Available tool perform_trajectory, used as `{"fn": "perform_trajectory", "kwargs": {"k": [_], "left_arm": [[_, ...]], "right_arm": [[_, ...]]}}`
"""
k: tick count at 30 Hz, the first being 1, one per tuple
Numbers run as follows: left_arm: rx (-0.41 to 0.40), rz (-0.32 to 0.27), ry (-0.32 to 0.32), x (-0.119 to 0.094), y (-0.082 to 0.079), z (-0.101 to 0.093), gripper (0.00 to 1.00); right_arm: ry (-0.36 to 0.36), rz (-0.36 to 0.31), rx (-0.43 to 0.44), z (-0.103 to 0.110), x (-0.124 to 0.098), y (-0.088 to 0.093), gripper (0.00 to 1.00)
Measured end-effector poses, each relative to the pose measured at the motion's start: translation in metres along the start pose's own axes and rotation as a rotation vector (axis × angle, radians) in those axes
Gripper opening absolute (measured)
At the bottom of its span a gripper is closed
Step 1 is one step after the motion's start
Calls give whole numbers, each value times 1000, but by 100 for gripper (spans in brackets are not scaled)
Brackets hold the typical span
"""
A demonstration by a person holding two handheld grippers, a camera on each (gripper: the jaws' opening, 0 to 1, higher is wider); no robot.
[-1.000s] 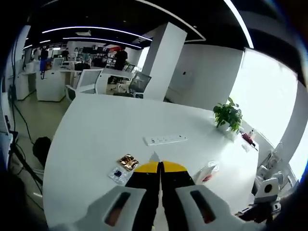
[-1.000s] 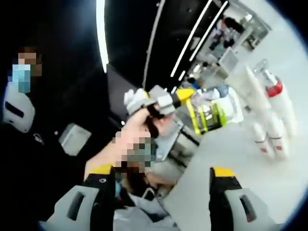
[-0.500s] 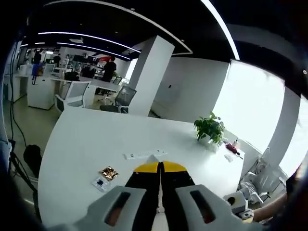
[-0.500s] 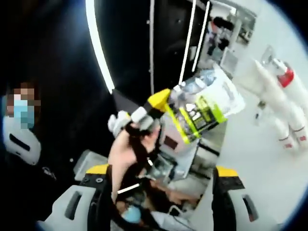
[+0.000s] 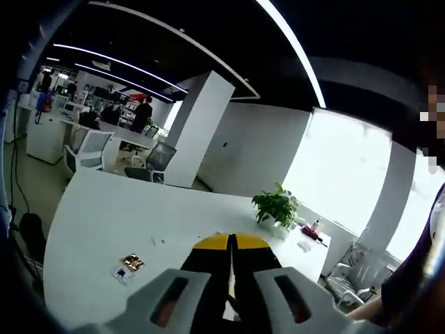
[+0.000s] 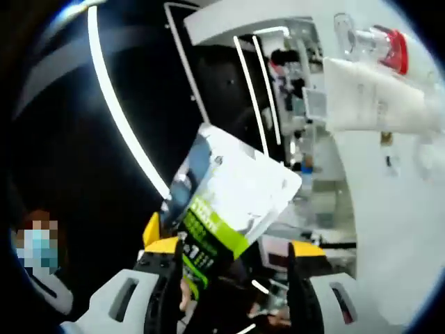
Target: Arrange the skincare products in the storage area until every visible bottle or jar stands upright without overlapping.
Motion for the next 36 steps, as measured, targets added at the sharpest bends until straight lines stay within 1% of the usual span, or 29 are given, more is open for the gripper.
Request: {"fn": "perform_trajectory", "kwargs": {"k": [2,4,5,6,7,9,10,11,12,13,14,15,16,17,19,21,23,24,25,26,27,29,30,31,32,33,34,35,36], "left_arm": [[-2,-5,12,-3,-2,-5,3],[-3,-14,18,-5,-4,-8,3],[-2,-15,20,-6,-4,-9,3],[-5,-27,21,-8,-6,-9,3],[-5,-29,21,-9,-6,-9,3],[-15,-40,20,-9,-7,-8,3],[-9,-47,16,-10,-8,-8,3],[-14,-48,16,-11,-9,-7,3],[-14,-52,8,-12,-9,-6,3],[-5,-50,-3,-13,-9,-6,3],[-5,-44,-7,-14,-7,-5,3],[-12,-42,-7,-15,-5,-4,3],[-22,-44,-4,-17,-3,-4,3],[-29,-40,-4,-18,-1,-4,3],[-37,-31,-4,-21,5,-4,3],[-55,-29,4,-23,11,-6,3],[-70,-22,5,-25,17,-6,3],[-77,-13,9,-26,20,-7,3],[-81,-10,8,-28,24,-7,3],[-80,-7,9,-29,28,-8,3],[-83,0,19,-31,32,-10,4],[-104,10,24,-34,40,-11,4],[-103,14,26,-35,41,-11,4],[-97,29,31,-37,45,-13,4],[-99,39,34,-38,47,-14,4],[-93,62,52,-40,51,-16,4],[-94,61,42,-41,53,-17,4],[-88,68,46,-43,55,-19,4],[-83,81,60,-44,58,-22,4]], "right_arm": [[-26,5,-9,6,3,-1,54],[-66,-11,-8,13,3,-4,45],[-72,-27,-1,15,2,-8,40],[-69,-25,7,16,1,-9,37],[-91,-37,8,20,0,-11,33],[-107,-54,9,24,-5,-18,27],[-108,-58,8,25,-6,-19,21],[-126,-80,-7,29,-9,-24,17],[-139,-88,-13,32,-12,-26,13],[-154,-100,-34,36,-15,-31,8],[-161,-100,-50,39,-18,-35,5],[-155,-89,-65,43,-19,-36,3],[-159,-95,-126,48,-22,-42,1],[-166,-90,-141,52,-23,-46,1],[-161,-60,-202,61,-27,-55,0],[-148,-8,-273,71,-31,-63,0],[-127,47,-375,81,-33,-71,0],[-114,79,-447,88,-34,-74,0],[-110,107,-475,93,-35,-76,0],[-109,137,-494,98,-35,-77,0],[-105,173,-555,106,-36,-78,0],[-91,237,-637,117,-37,-78,0],[-86,249,-651,119,-37,-78,0],[-81,286,-692,124,-37,-77,0],[-72,308,-717,127,-37,-76,0],[-60,342,-729,130,-38,-76,0],[-63,362,-743,133,-38,-74,0],[-64,379,-753,135,-39,-74,0],[-58,398,-782,138,-39,-73,0]]}}
Point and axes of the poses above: the point that each gripper's makers call its tool centre point, and the gripper's own axes: x roughly forward along the fingers, z roughly to its left, y roughly out of its underside, the point moved 8 cm from there along -x, roughly backward along the fingers, and after that the axes turned 6 degrees about y, right-handed, at the moved point
